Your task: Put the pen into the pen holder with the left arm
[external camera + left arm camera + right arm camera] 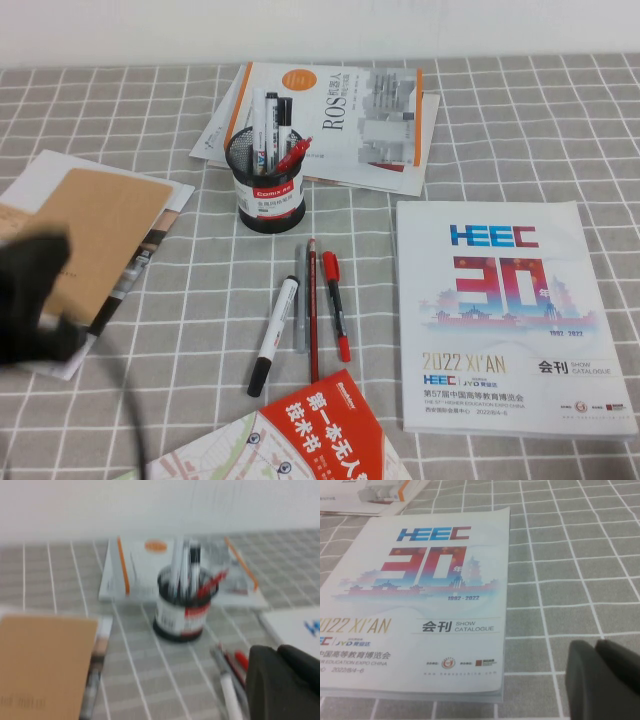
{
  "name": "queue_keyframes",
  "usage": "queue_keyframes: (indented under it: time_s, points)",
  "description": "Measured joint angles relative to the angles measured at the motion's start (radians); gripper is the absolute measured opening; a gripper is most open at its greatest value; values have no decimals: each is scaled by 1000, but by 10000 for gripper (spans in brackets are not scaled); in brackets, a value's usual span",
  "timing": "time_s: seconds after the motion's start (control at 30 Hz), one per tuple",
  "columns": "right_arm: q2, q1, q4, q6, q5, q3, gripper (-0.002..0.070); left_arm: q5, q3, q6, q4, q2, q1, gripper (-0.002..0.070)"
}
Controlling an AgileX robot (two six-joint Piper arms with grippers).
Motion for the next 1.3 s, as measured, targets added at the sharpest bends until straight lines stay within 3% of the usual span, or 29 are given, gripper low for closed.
queue_keyframes:
  time_s: [0.17, 0.43, 0.67, 0.9, 1.3]
  points:
    - [0, 0, 0, 0, 0, 0, -13, 85, 109, 20, 49, -168, 0, -2]
    - [0, 0, 0, 0, 0, 0, -13, 136, 154, 8, 48, -237, 0, -2]
    - [0, 0, 0, 0, 0, 0, -13, -120, 285, 31, 49, -251, 10, -2]
    - [0, 0, 0, 0, 0, 0, -13, -327, 495, 147, -102, -437, 147, -3]
    - [0, 0, 2, 0, 0, 0, -13, -271, 617, 185, -117, -672, 327, -3]
